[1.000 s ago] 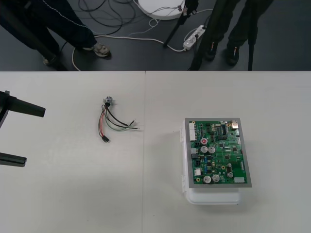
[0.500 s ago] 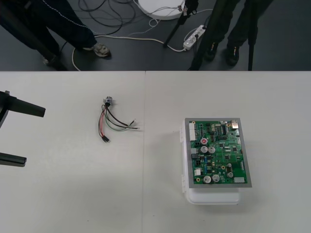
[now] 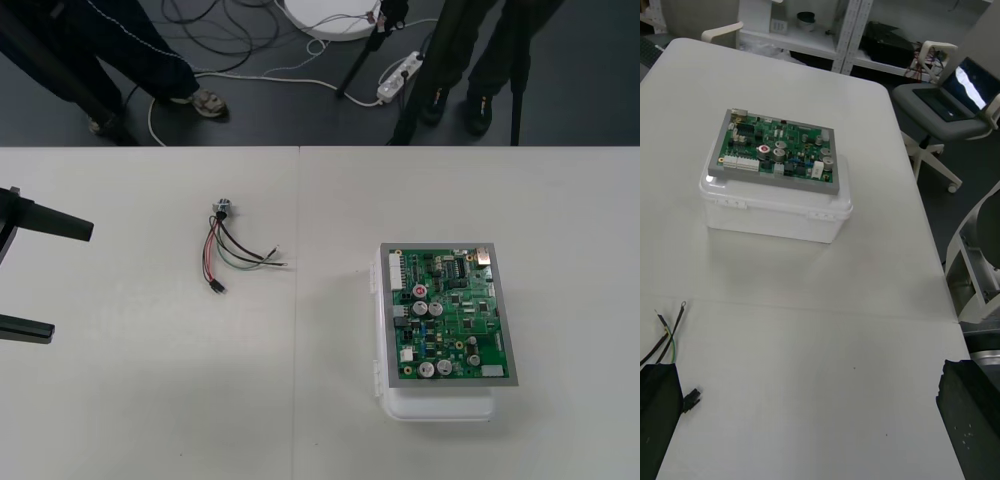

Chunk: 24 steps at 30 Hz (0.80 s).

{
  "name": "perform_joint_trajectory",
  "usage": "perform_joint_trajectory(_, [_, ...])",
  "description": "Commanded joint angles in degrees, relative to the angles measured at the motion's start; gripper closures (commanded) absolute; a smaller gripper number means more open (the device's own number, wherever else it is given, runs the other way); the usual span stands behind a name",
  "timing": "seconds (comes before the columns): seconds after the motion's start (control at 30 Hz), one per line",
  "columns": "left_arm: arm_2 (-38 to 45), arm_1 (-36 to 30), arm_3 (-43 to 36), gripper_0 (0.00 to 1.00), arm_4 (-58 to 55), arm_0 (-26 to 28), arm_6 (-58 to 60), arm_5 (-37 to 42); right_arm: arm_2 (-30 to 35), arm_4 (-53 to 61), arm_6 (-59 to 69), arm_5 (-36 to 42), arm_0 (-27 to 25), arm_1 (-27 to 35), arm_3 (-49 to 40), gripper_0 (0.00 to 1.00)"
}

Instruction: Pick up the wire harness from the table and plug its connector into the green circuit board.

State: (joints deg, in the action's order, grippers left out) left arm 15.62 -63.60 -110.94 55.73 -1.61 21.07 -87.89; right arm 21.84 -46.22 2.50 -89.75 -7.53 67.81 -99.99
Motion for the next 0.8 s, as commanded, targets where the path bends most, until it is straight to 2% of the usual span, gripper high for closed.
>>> perform_joint_trajectory(0.03, [1.78,-2.49,-1.21,0.00,0.25,1.09,-0.95,-2.11,1.63,0.86,-0.39,-0.25,-0.73,0.30,-0.29,0.00])
perform_joint_trajectory(0.8, [1.78,-2.49,-1.21,0.00,0.25,1.09,-0.95,-2.11,1.63,0.86,-0.39,-0.25,-0.73,0.30,-0.29,0.00])
